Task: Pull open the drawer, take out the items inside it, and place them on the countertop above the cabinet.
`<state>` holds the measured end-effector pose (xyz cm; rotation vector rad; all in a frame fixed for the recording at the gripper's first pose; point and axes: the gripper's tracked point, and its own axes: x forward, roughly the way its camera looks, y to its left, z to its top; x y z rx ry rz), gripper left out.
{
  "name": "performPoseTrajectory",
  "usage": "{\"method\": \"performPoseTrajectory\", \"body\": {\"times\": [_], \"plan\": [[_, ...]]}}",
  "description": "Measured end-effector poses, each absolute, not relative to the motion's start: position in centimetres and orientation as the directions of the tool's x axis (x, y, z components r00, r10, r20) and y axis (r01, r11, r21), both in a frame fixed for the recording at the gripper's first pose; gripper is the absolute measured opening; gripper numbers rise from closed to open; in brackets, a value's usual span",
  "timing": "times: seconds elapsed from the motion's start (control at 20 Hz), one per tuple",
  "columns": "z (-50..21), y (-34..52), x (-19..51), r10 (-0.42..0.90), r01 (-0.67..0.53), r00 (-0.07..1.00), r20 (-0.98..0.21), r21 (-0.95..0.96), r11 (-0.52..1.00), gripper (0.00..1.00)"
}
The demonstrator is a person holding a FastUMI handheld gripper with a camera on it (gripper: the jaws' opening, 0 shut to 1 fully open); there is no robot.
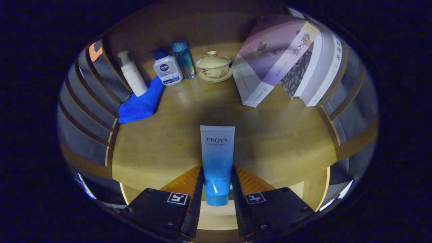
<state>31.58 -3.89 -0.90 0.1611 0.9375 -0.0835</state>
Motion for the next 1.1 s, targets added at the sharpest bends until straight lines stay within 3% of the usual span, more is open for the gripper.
{"method": "performPoseTrajectory", "body": {"times": [0.2, 0.45, 0.9, 1.05, 1.1], "plan": [[-1.4, -3.9, 32.0, -0.022, 0.102, 0.613, -0.79, 0.052, 0.993, 0.48], [-0.3, -4.1, 32.2, -0.074, 0.113, 0.695, -0.715, 0.007, 0.994, 0.59], [6.8, -2.7, 25.9, 0.039, 0.031, 0.868, -0.496, 0.132, 0.991, 0.62], [8.1, -2.3, 23.3, 0.093, -0.031, 0.911, -0.401, 0.159, 0.987, 0.89], [8.4, -2.5, 22.0, 0.094, -0.037, 0.926, -0.366, 0.159, 0.987, 0.91]]}}
